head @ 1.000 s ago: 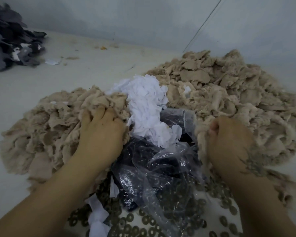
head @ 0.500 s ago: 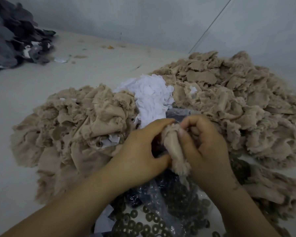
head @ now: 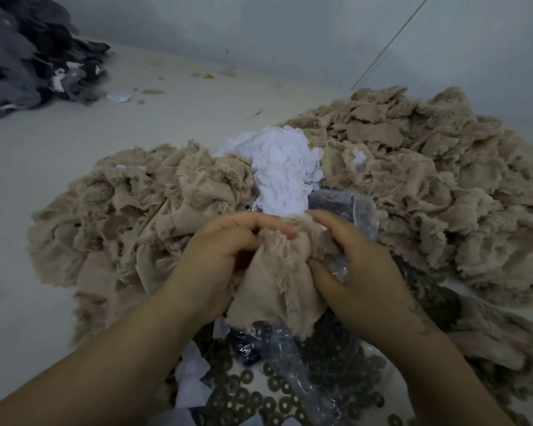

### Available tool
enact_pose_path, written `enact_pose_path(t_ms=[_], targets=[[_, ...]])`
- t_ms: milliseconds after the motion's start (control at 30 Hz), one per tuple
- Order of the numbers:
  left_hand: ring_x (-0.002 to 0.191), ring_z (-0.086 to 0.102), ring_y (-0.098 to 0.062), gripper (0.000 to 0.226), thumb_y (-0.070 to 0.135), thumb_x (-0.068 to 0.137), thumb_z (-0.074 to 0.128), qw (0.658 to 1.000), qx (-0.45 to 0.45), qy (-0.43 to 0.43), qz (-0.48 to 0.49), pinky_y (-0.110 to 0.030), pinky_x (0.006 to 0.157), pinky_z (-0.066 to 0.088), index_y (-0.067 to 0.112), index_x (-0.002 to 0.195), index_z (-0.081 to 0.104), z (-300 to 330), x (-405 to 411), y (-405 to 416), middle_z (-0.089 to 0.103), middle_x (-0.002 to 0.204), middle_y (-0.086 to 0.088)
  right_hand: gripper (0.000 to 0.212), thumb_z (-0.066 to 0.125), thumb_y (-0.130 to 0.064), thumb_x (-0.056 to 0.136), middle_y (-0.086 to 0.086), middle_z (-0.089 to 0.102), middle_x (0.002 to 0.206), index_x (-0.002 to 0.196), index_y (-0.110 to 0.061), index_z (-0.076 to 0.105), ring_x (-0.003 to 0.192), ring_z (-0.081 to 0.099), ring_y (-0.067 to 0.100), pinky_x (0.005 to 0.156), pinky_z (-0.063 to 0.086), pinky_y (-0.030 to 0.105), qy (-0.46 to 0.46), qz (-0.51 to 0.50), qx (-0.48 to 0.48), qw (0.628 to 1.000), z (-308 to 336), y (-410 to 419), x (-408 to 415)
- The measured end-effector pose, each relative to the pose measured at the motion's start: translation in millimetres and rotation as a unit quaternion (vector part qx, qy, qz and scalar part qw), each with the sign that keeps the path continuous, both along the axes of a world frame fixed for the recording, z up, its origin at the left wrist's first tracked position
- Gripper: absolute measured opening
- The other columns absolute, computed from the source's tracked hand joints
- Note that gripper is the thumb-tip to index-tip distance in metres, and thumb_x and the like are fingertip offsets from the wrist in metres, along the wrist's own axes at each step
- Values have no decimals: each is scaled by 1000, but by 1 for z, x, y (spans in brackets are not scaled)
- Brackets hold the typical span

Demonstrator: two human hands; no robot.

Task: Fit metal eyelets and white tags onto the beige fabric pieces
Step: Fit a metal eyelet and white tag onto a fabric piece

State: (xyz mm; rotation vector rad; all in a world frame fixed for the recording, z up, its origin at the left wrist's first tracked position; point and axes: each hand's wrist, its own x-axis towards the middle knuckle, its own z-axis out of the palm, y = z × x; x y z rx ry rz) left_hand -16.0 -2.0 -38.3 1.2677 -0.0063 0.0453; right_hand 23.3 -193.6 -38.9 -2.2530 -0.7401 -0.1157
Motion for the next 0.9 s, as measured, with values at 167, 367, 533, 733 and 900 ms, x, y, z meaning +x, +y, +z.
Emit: enact_pose_path(t_ms=[167, 367, 533, 733, 900], targets=[[64, 61, -6, 17, -2, 77, 76, 995, 83, -30, 41, -18, 59, 51, 9, 88, 70, -2, 0, -5, 68, 75, 1, 29, 73, -19, 84, -27, 55, 95, 111, -28, 67, 85, 49, -16, 76, 36, -4, -80, -102, 24, 991, -5, -2, 5], [86, 63, -16, 55, -25, 81, 59, 997, 42, -47, 45, -29, 72, 56, 18, 116, 61, -2, -1, -3, 65, 100, -2, 38, 56, -61, 84, -12, 56, 61, 64, -28, 57, 63, 55, 1, 50, 37, 16, -91, -209, 31, 973, -2, -7, 6], [100, 69, -21, 49, -20, 87, 54, 994, -26, -84, 64, -32, 80, 58, 16, 117, 67, 5, -3, -11, 70, 113, -4, 86, 20, -94, 71, -4, 46, 37, 47, -18, 52, 34, 42, 8, 38, 35, 21, 54, -117, -10, 992, 3, -2, -1], [99, 69, -24, 28, 14, 83, 57, 987, 101, -47, 114, -38, 80, 59, 22, 100, 78, 13, -7, -14, 73, 106, -5, 24, 69, -43, 87, 6, 72, 74, 85, -19, 73, 66, 69, 19, 60, 58, 37, 165, -30, 159, 973, 8, 2, -6], [71, 66, -30, 19, 7, 88, 66, 963, 257, -71, 23, -36, 65, 55, 20, 94, 79, 11, -6, -6, 69, 79, -17, 30, 53, -27, 100, 20, 75, 99, 100, -5, 74, 96, 71, 40, 87, 56, 58, 310, -63, 372, 873, 7, 0, -2]])
